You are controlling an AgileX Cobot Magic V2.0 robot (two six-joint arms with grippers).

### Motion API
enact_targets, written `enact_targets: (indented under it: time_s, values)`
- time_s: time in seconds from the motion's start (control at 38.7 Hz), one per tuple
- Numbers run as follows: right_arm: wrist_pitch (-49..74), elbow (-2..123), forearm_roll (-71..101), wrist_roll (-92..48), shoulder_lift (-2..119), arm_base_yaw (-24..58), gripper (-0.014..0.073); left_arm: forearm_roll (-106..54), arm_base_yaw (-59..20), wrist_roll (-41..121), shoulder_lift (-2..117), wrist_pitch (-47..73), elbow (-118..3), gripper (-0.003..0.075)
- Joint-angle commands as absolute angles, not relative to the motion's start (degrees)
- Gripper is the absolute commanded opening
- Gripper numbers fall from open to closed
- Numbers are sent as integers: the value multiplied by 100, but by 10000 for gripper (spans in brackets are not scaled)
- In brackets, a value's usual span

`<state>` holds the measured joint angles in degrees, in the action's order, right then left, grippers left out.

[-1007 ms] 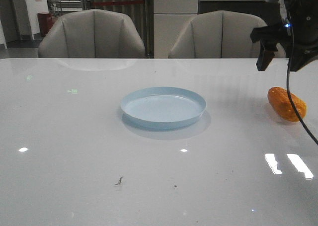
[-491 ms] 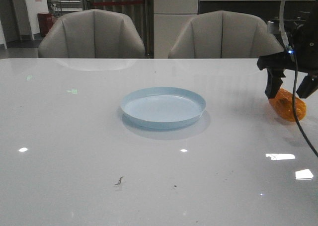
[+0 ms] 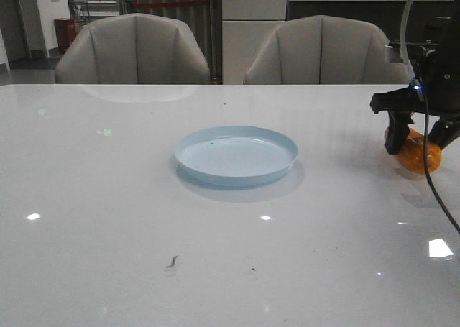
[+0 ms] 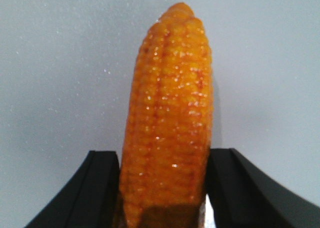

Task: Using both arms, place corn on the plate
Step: 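Lift the corn with the right gripper and carry it over the plate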

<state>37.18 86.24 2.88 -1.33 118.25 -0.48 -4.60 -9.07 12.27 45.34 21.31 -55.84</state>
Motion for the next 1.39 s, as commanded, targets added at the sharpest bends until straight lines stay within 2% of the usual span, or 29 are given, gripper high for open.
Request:
enact_targets:
  time_s: [0.0, 0.18, 0.44, 0.72, 0.96, 1.19, 1.37]
  values:
    - [3511, 9092, 263, -194, 11463, -9, 288, -476, -898, 1229, 4495, 1636, -5759, 409]
    - [3665, 9989, 263, -527, 11463, 330, 287, -487, -898, 1229, 4495, 1636, -5759, 409]
    - [3854, 11072, 263, -576, 11463, 1233, 287, -522, -898, 1229, 4495, 1636, -5759, 409]
    - [3946, 11152, 263, -576, 11715, 2212, 287, -522, -898, 1229, 4495, 1636, -5759, 409]
    - [4275, 11152, 263, -576, 12192, 2428, 293, -522, -898, 1229, 4495, 1648, -5759, 409]
    - [4381, 11152, 263, -576, 12584, 2434, 370, -522, -898, 1229, 4495, 1680, -5759, 409]
    - [4360, 11154, 303, -576, 12692, 2439, 484, -522, -898, 1229, 4495, 1680, -5759, 409]
